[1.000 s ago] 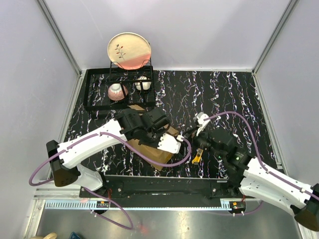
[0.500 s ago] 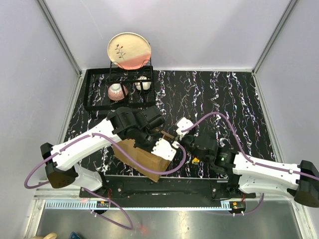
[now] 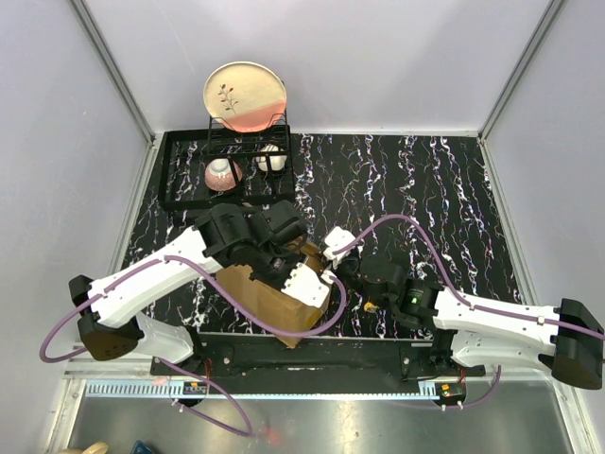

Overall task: Unpack the express box
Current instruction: Open the express box at the center of the board.

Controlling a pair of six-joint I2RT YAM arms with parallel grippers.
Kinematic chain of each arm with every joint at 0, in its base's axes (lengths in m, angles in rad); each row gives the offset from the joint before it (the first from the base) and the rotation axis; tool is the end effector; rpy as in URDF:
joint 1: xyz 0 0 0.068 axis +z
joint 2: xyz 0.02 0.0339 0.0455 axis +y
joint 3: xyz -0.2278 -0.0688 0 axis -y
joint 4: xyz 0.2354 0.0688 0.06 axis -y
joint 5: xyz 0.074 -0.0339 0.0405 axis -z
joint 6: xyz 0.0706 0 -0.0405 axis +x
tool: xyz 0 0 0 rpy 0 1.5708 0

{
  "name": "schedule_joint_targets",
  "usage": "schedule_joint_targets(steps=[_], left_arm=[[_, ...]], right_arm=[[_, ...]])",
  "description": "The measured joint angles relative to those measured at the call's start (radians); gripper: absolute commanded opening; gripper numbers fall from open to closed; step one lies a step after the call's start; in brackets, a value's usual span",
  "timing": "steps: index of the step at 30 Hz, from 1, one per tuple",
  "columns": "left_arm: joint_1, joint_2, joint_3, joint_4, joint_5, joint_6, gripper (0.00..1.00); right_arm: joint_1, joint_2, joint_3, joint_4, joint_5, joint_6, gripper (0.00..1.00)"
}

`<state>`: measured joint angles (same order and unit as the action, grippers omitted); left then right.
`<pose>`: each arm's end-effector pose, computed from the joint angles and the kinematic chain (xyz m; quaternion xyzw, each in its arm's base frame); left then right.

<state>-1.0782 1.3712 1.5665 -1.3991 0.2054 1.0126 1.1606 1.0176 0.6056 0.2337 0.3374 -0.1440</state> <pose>0.1034 -0.2231 0.3077 0.8555 0.4744 -0.1067 0.1781 0.1325 0.2460 0.2431 -0.3735 0.6664 0.1952 0.6150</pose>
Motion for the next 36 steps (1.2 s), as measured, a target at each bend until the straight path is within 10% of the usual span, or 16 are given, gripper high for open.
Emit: schedule_joint_targets(steps=[4, 6, 10, 36], left_arm=[[0.000, -0.024, 0.000, -0.005, -0.011, 0.001, 0.09], [-0.001, -0.044, 0.002, -0.002, -0.020, 0.004, 0.51], [-0.008, -0.052, 0.071, 0.006, -0.010, 0.004, 0.71], [0.004, -0.030, 0.035, 0.090, 0.108, 0.004, 0.60]], right_arm=[[0.000, -0.003, 0.024, -0.051, 0.000, 0.010, 0.00], [0.000, -0.013, 0.031, -0.069, -0.004, 0.012, 0.00], [0.003, -0.034, 0.063, -0.120, -0.021, 0.004, 0.00], [-0.001, -0.053, 0.158, -0.329, 0.047, -0.212, 0.00]])
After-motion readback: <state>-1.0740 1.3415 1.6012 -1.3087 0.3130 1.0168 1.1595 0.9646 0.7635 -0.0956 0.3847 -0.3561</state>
